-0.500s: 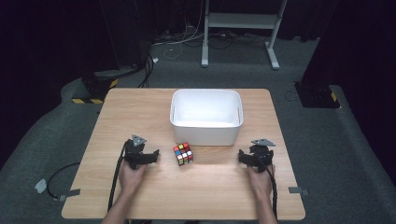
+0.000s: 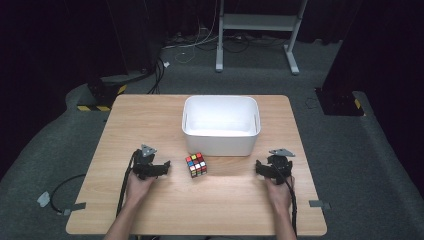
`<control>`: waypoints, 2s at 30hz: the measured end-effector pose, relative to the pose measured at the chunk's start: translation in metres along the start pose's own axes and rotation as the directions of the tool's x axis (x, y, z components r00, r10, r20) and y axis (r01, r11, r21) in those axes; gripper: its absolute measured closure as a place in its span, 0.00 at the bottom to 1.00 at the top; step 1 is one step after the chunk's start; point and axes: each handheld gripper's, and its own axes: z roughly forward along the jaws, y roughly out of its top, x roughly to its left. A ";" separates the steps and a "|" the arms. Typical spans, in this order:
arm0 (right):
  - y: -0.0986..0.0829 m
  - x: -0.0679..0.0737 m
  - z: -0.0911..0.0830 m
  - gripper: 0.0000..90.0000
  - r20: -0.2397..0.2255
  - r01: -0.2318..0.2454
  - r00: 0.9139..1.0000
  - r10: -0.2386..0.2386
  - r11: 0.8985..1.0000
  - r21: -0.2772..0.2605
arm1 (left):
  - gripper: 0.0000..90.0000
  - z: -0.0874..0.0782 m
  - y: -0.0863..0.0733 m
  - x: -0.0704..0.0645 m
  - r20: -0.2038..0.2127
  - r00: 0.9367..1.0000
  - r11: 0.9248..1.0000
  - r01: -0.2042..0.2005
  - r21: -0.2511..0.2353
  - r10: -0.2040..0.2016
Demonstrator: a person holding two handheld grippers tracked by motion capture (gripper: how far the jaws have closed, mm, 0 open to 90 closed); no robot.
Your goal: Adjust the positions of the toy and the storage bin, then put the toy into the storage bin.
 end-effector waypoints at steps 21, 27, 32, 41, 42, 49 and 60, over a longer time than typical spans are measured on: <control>0.000 0.000 0.000 0.22 -0.003 0.007 1.000 -0.007 1.000 -0.002 | 0.16 -0.010 0.003 -0.002 0.022 1.000 1.000 0.017 -0.009 -0.016; 0.000 0.000 0.000 0.22 -0.004 0.008 1.000 -0.008 1.000 -0.003 | 0.14 -0.017 0.004 -0.004 0.035 0.999 1.000 0.022 -0.020 -0.021; 0.000 0.000 0.000 0.22 -0.005 0.004 1.000 -0.004 1.000 -0.002 | 0.14 -0.020 0.004 -0.003 0.057 0.998 1.000 0.028 -0.015 -0.027; 0.001 0.000 0.000 0.23 -0.007 0.011 1.000 -0.011 1.000 -0.005 | 0.13 -0.027 0.005 -0.007 0.078 0.997 1.000 0.002 -0.017 -0.001; 0.001 0.000 0.000 0.23 -0.007 0.011 1.000 -0.011 1.000 -0.005 | 0.13 -0.027 0.005 -0.007 0.078 0.997 1.000 0.002 -0.017 -0.001; 0.001 0.001 0.000 0.23 -0.009 0.010 1.000 -0.010 1.000 -0.004 | 0.13 -0.035 0.004 -0.013 0.099 0.995 1.000 -0.021 -0.020 0.023; 0.000 0.001 0.000 0.23 -0.012 0.014 1.000 -0.014 1.000 -0.005 | 0.12 -0.046 0.003 -0.024 0.098 0.993 0.998 -0.057 -0.015 0.058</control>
